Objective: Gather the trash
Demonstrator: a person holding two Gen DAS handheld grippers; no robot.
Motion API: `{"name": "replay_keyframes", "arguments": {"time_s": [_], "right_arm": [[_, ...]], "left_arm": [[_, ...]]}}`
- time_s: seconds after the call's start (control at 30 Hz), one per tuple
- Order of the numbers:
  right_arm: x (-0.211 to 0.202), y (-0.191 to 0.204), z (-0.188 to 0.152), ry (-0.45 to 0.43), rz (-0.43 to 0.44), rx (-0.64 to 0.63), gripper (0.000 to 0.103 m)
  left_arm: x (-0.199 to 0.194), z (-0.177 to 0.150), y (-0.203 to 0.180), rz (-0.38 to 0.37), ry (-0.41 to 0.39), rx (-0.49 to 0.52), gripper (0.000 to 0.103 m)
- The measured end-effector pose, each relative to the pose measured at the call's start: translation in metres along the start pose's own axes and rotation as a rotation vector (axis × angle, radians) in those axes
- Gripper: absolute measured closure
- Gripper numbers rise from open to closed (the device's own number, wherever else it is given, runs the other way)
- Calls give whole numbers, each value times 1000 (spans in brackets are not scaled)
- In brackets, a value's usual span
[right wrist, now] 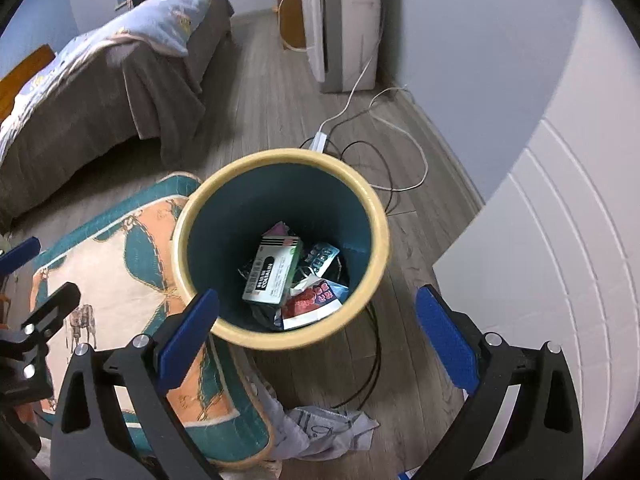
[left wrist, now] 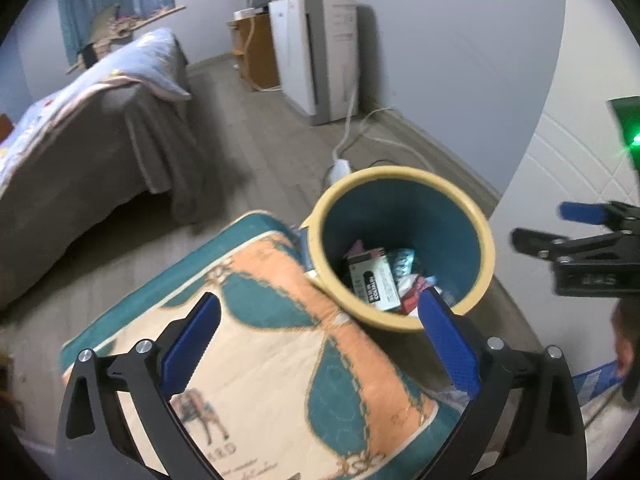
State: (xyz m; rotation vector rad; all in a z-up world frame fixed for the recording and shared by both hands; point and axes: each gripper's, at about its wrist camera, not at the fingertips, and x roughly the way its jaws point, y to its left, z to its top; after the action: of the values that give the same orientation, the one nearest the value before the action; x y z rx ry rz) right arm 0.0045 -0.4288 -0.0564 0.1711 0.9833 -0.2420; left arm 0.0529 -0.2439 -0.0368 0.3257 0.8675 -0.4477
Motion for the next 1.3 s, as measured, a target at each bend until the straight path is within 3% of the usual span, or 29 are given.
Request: {"name": "replay_keyframes", "arguments": {"time_s": [0.17,0.27,0.6,1.3], "right_arm": [[-14,-4,-11,-5,-35,-3,6],[-12,-7,-10,-19,-49,22,6],[-4,-4,-9,-57,-83,-17,6],[-14,4,-6,-90,-111,-24,6]], "left_arm": [[-6,-9,-8,27,-12,2,5],[1,-13,-9,83,-24,31,5],[3,-7,5,25,-56,-12,5],[2,-17,11,23,-57,-11,5]]}}
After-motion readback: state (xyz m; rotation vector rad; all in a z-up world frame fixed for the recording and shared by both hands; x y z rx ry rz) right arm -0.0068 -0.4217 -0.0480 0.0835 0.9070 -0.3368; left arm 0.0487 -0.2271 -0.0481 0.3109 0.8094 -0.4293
